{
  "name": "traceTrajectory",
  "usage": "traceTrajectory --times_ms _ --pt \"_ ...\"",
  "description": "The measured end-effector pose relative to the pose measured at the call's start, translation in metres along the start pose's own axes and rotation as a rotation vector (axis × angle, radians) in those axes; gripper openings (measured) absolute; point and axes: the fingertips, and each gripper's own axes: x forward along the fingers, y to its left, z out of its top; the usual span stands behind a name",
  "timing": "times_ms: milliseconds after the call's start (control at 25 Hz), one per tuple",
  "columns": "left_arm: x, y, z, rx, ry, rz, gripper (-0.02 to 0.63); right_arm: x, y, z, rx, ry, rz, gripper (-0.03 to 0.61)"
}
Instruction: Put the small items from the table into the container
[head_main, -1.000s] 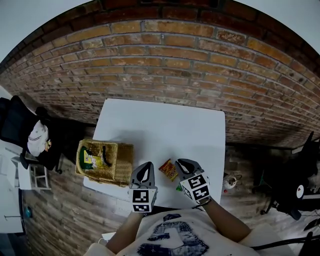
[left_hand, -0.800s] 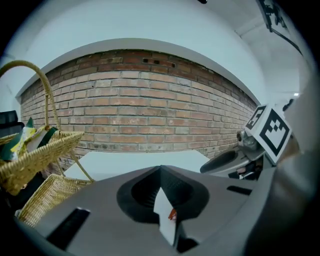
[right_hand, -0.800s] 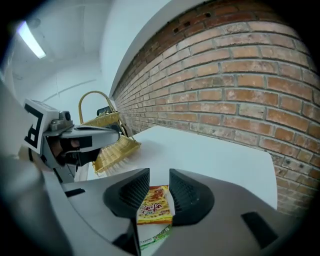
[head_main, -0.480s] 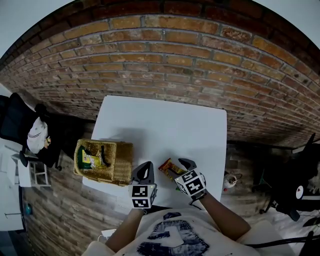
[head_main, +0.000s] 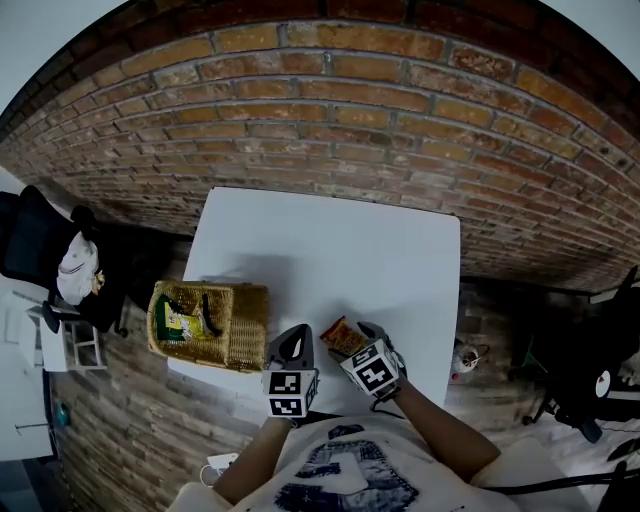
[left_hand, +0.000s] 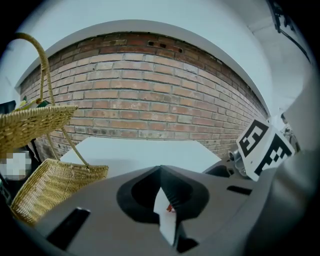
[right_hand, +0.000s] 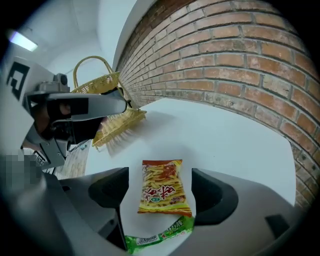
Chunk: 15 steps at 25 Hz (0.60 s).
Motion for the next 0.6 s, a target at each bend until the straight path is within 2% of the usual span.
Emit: traceTrajectory --times_ms 120,600 --pt "0.002 0.003 -0.005 0.005 0.008 0.006 0.051 0.005 0.004 -0.003 -0.039 0.029 0.007 0.382" --pt "-0.001 0.010 -0.005 0.004 0.016 0.020 0.051 0.025 0.008 -0.011 -0.094 0.081 0.021 0.380"
